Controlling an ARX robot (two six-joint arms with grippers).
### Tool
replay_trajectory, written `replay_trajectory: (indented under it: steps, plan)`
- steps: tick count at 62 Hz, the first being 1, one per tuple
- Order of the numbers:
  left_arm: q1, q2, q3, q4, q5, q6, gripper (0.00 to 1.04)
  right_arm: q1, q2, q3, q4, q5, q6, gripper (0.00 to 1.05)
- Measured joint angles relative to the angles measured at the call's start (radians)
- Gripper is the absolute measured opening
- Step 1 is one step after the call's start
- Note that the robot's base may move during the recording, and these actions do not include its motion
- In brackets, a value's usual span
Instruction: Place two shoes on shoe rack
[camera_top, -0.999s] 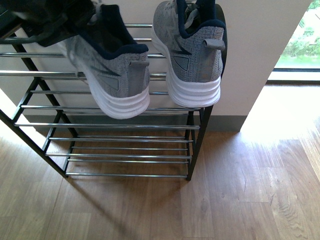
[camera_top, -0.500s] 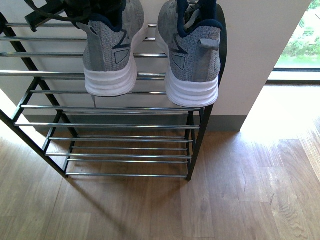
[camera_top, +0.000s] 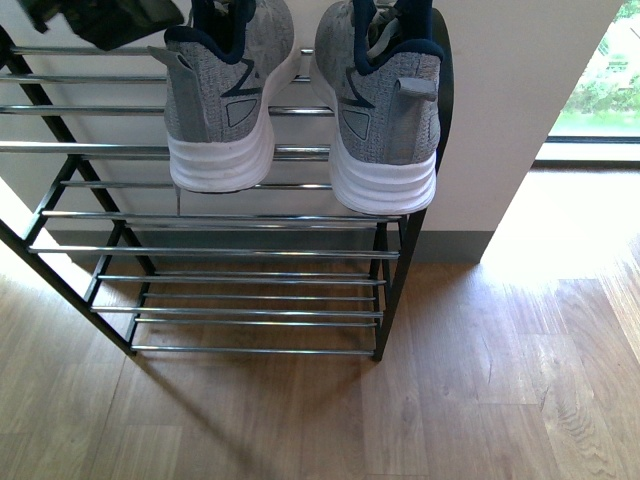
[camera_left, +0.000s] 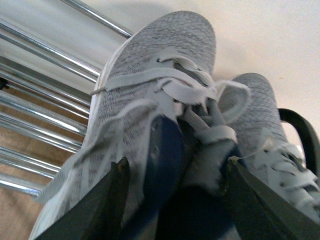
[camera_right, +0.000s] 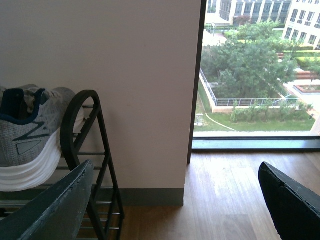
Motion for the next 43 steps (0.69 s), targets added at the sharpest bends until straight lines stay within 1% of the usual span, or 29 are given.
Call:
replay_trajectory:
  steps: [2, 4, 7, 11, 13, 14, 15, 16, 17, 18, 19, 20, 21, 23, 27, 29, 33, 35, 43]
  plan:
    - [-0.002, -0.030, -0.021, -0.008, -0.022, 0.005, 0.95, 0.000, 0.000, 0.000, 0.000, 0.000, 0.000, 0.96]
    - [-0.003, -0.052, -0.038, -0.017, -0.052, 0.013, 0.97, 0.000, 0.000, 0.000, 0.000, 0.000, 0.000, 0.96]
    - [-0.003, -0.082, -0.063, -0.027, -0.093, 0.020, 0.95, 0.000, 0.000, 0.000, 0.000, 0.000, 0.000, 0.96]
    - [-0.009, -0.129, -0.104, -0.031, -0.182, 0.058, 0.95, 0.000, 0.000, 0.000, 0.000, 0.000, 0.000, 0.96]
    - [-0.012, -0.156, -0.135, -0.012, -0.228, 0.095, 0.95, 0.000, 0.000, 0.000, 0.000, 0.000, 0.000, 0.96]
    - [-0.012, -0.162, -0.150, 0.016, -0.231, 0.119, 0.94, 0.000, 0.000, 0.000, 0.000, 0.000, 0.000, 0.96]
    - [-0.011, -0.177, -0.186, 0.103, -0.232, 0.181, 0.91, 0.000, 0.000, 0.000, 0.000, 0.000, 0.000, 0.96]
    - [-0.010, -0.183, -0.206, 0.155, -0.228, 0.208, 0.89, 0.000, 0.000, 0.000, 0.000, 0.000, 0.000, 0.96]
    - [-0.005, -0.196, -0.250, 0.262, -0.219, 0.253, 0.85, 0.000, 0.000, 0.000, 0.000, 0.000, 0.000, 0.96]
    - [-0.002, -0.202, -0.271, 0.312, -0.212, 0.283, 0.83, 0.000, 0.000, 0.000, 0.000, 0.000, 0.000, 0.96]
    - [0.004, -0.214, -0.315, 0.409, -0.198, 0.345, 0.80, 0.000, 0.000, 0.000, 0.000, 0.000, 0.000, 0.96]
    - [0.008, -0.221, -0.338, 0.453, -0.194, 0.376, 0.78, 0.000, 0.000, 0.000, 0.000, 0.000, 0.000, 0.96]
    - [0.016, -0.234, -0.383, 0.535, -0.184, 0.433, 0.74, 0.000, 0.000, 0.000, 0.000, 0.000, 0.000, 0.96]
    - [0.031, -0.257, -0.447, 0.641, -0.167, 0.512, 0.69, 0.000, 0.000, 0.000, 0.000, 0.001, 0.000, 0.96]
    - [0.064, -0.306, -0.551, 0.786, -0.145, 0.628, 0.58, 0.000, 0.000, 0.000, 0.000, 0.000, 0.000, 0.96]
    - [0.081, -0.334, -0.592, 0.827, -0.133, 0.665, 0.53, 0.000, 0.000, 0.000, 0.000, 0.000, 0.000, 0.96]
    - [0.115, -0.389, -0.659, 0.862, -0.109, 0.713, 0.42, 0.000, 0.000, 0.000, 0.000, 0.000, 0.000, 0.96]
    - [0.126, -0.405, -0.679, 0.867, -0.101, 0.723, 0.39, 0.000, 0.000, 0.000, 0.000, 0.000, 0.000, 0.96]
    - [0.171, -0.485, -0.786, 0.876, -0.042, 0.760, 0.17, 0.000, 0.000, 0.000, 0.000, 0.000, 0.000, 0.96]
